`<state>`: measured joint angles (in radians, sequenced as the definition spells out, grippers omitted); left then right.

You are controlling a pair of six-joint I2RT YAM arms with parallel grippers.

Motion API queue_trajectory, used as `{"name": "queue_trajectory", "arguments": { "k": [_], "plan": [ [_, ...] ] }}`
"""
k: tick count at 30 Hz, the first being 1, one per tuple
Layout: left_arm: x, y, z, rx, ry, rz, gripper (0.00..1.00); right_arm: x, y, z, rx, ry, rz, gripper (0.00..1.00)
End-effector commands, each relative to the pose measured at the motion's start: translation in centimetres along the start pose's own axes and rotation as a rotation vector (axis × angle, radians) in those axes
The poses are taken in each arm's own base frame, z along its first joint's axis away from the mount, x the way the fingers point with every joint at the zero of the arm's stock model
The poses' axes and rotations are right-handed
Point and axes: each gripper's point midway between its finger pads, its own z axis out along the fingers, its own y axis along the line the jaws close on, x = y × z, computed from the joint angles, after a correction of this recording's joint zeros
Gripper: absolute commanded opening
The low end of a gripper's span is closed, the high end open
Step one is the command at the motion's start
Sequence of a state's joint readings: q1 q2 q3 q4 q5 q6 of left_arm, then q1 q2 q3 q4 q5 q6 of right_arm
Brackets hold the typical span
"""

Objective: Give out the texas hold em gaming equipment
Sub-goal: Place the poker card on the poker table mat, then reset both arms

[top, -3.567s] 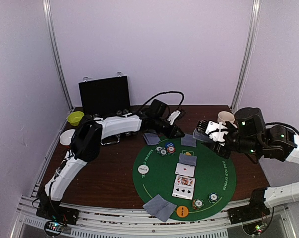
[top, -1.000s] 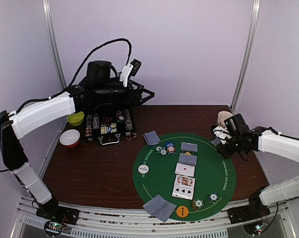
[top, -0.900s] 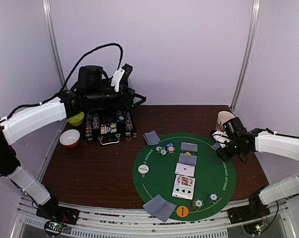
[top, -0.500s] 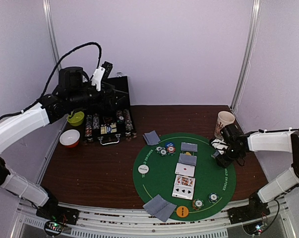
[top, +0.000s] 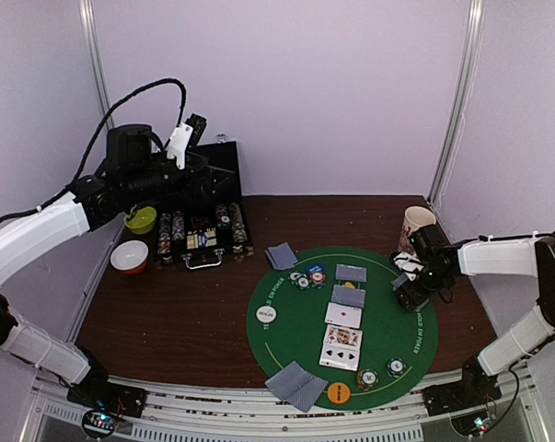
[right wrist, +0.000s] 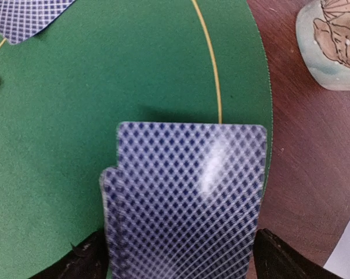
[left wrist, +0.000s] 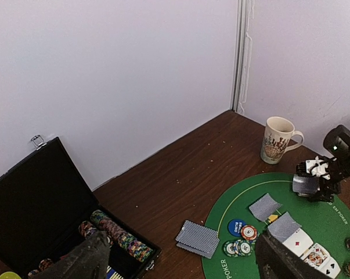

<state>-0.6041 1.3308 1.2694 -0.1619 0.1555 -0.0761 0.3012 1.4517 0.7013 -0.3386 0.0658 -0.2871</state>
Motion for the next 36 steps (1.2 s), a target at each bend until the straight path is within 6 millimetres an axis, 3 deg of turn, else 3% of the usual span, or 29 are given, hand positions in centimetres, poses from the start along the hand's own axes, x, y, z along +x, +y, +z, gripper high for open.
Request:
{"name": "queue_trajectory", "arguments": {
  "k": [1, 6, 9, 13, 15, 19, 21, 24, 26, 29, 34, 36],
  "plan": [
    [-1.2, 0.3, -1.1, -0.027, -0.037, 0.027, 0.91, 2.5, 1.0, 1.0, -0.033, 0.105, -0.013, 0.99],
    [-1.1, 0.6, -1.1, -0.041, -0.035, 0.028, 0.93, 0.3, 0.2, -0.6, -0.009, 0.012, 0.013, 1.0],
    [-0.8, 0.9, -0.9, -0.06, -0.029, 0.02, 0.96, -1.9, -0.4, -2.8, 0.003, -0.111, 0.02, 1.0],
    [-0.5, 2.9, -1.1, -0.173, -0.035, 0.005, 0.98, -6.0, -0.7, -7.8, -0.028, -0.323, 0.014, 1.0],
    [0.0, 5.0, -1.3, -0.273, -0.037, -0.007, 0.98, -8.4, -1.3, -11.2, -0.025, -0.464, 0.024, 1.0],
    [3.2, 12.2, -3.3, -0.573, 0.016, -0.091, 0.98, -11.9, -4.8, -18.9, 0.098, -0.805, 0.18, 1.0],
    [4.7, 15.8, -6.0, -0.753, -0.007, -0.116, 0.98, -12.0, -6.9, -22.4, 0.174, -0.972, 0.303, 1.0],
    [7.9, 19.2, -10.5, -0.999, -0.037, -0.122, 0.98, -11.1, -10.1, -25.4, 0.278, -1.156, 0.497, 1.0],
    [9.8, 20.2, -12.9, -1.118, -0.075, -0.103, 0.98, -9.8, -11.3, -25.3, 0.344, -1.215, 0.579, 1.0],
    [12.5, 20.3, -14.7, -1.184, -0.124, -0.056, 0.98, -8.1, -12.2, -22.9, 0.415, -1.219, 0.634, 1.0],
    [17.4, 20.3, -15.1, -1.198, -0.118, 0.065, 0.98, -4.9, -12.3, -18.7, 0.499, -1.239, 0.689, 1.0],
    [19.2, 20.7, -14.4, -1.187, -0.077, 0.071, 0.98, -4.4, -12.5, -17.2, 0.498, -1.224, 0.706, 1.0]
  ]
}}
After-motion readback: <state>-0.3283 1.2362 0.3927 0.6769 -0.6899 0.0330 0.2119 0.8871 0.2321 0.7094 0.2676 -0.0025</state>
